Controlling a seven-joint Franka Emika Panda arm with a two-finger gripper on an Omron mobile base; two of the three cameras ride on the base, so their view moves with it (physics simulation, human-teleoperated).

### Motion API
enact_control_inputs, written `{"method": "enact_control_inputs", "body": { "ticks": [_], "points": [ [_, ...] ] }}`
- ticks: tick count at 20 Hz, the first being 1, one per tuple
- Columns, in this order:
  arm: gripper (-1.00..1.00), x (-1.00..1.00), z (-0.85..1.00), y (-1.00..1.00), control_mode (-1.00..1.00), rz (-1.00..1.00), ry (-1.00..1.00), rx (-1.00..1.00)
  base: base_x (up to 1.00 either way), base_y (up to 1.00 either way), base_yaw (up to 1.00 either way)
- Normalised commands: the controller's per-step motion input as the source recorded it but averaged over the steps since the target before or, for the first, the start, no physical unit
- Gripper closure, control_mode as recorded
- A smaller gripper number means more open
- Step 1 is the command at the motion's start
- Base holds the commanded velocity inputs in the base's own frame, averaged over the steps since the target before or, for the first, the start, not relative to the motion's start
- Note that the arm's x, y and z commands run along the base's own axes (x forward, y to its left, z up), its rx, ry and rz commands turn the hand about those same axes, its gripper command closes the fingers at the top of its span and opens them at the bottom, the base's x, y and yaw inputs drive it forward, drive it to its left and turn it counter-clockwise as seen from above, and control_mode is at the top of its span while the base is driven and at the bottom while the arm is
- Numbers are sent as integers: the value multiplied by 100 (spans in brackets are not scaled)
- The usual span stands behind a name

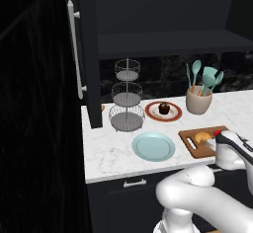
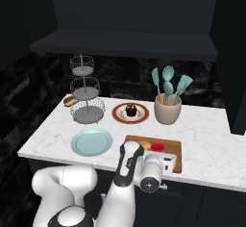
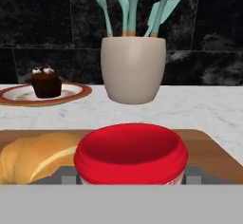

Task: From the different types of pastries on the counter, select a croissant and place it on the cutting board. Then retrieve a jar of jam from the cabinet and place it alongside the croissant on the cutting board.

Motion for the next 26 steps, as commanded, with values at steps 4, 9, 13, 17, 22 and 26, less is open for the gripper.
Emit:
{"method": "enact_control_inputs", "body": {
  "ticks": [4,9,13,17,22,26],
  "points": [
    [100,40,-19,-13,-100,3,-3,0,0,0,0],
    [100,25,-19,-11,-100,3,-3,0,0,0,0],
    [100,11,-21,-4,-100,2,-5,-3,0,0,0],
    [-100,4,-25,-1,-100,2,-3,-3,0,0,0],
    [-100,4,-31,-5,-100,2,0,-1,0,0,0],
    [-100,0,-29,-8,-100,2,0,0,0,0,0]
  ]
}}
